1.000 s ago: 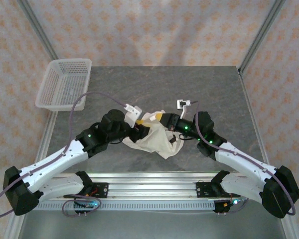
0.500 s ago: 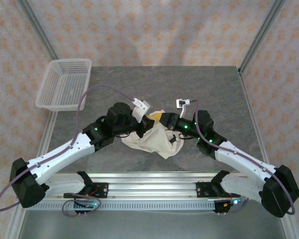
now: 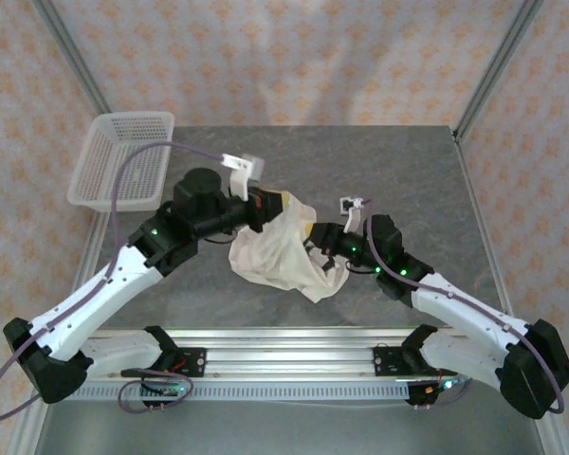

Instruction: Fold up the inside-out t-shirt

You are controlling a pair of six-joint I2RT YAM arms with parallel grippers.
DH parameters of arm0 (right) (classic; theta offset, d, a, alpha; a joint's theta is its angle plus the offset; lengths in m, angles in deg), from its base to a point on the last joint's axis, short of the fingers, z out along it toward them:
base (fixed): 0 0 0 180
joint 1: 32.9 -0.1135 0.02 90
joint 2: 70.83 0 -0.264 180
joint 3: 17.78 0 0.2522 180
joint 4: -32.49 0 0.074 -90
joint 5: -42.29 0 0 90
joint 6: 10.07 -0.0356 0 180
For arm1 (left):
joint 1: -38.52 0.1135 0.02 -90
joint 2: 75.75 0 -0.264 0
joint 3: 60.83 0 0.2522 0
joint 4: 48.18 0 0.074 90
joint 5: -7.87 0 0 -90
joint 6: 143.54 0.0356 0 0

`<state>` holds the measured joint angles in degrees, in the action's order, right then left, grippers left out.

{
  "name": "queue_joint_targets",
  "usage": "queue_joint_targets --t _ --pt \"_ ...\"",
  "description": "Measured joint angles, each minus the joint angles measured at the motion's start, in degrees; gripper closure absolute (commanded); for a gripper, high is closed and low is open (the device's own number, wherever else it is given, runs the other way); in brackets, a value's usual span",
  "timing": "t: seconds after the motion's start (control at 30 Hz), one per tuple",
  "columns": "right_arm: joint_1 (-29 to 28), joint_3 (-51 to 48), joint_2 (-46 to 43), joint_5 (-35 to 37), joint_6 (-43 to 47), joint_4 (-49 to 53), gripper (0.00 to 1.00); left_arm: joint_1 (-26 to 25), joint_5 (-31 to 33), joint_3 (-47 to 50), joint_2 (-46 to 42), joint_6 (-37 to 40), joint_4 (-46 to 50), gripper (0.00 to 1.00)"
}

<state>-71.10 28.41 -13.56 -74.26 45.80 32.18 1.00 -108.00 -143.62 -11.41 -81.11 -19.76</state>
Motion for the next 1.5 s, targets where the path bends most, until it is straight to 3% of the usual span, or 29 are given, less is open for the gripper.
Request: queue_joint_targets --t 0.07,0.2,0.3,0.4,0.5,0.67,0.73,0.8,0.87,0.97,1.2,1.37,1.43,1.5 --pt "0.0 -0.42 0.52 0.57 0.59 1.64 0.77 2.14 -1.55 -2.12 1.05 -4.35 1.46 1.0" --pt "-1.77 -0.26 -1.27 2.91 4.31 5.38 0.74 3.41 -2.45 -5.01 4.79 -9.73 5.86 1.0" --pt "-9.31 0.92 -5.22 8.68 9.88 7.96 0.71 3.41 -2.45 -5.14 6.64 -12.41 8.31 1.0" --pt "-16.13 5.79 -5.18 13.62 14.16 9.22 0.59 3.41 -2.12 -5.14 6.62 -14.62 9.38 1.0" --pt "-17.7 12.55 -0.04 18.6 16.04 9.29 0.5 3.41 -0.55 -5.14 5.49 -16.31 9.49 1.0" --pt "-18.56 19.43 11.87 23.76 16.06 8.72 0.46 3.41 2.54 -5.14 3.43 -18.1 10.08 1.0" --pt "-18.84 21.2 15.72 25.62 16.04 9.57 0.55 3.41 3.23 -5.14 3.28 -18.67 10.43 1.0" --pt "-18.93 22.69 18.34 27.61 15.98 10.99 0.86 3.41 3.91 -5.14 3.3 -19.06 10.91 1.0" --pt "-18.93 23.08 19.08 28.37 15.87 11.91 1.0 3.41 4.98 -5.14 3.3 -19.1 11.85 1.0" --pt "-18.73 23.02 18.47 25.53 16.22 11.93 1.0 4.44 7.13 -5.16 3.34 -18.97 13.94 1.0" --pt "-14.25 15.06 9.88 8.81 12.04 3.21 1.0 12.2 8.66 -5.05 7.5 -15.85 16.02 0.99" --pt "-9.4 9.44 5.75 1.64 7.5 -3.15 1.0 12.92 7.04 -2.8 8.37 -13.33 15.67 0.56" --pt "-8.02 8.37 4.85 -0.07 6.21 -4.24 1.0 13.68 7.13 -1.31 6.69 -11.87 15.34 0.45" --pt "-6.71 7.78 4.24 -1.01 5.07 -4.87 1.0 14.08 7.28 0.57 3.5 -10.43 15.15 0.44"
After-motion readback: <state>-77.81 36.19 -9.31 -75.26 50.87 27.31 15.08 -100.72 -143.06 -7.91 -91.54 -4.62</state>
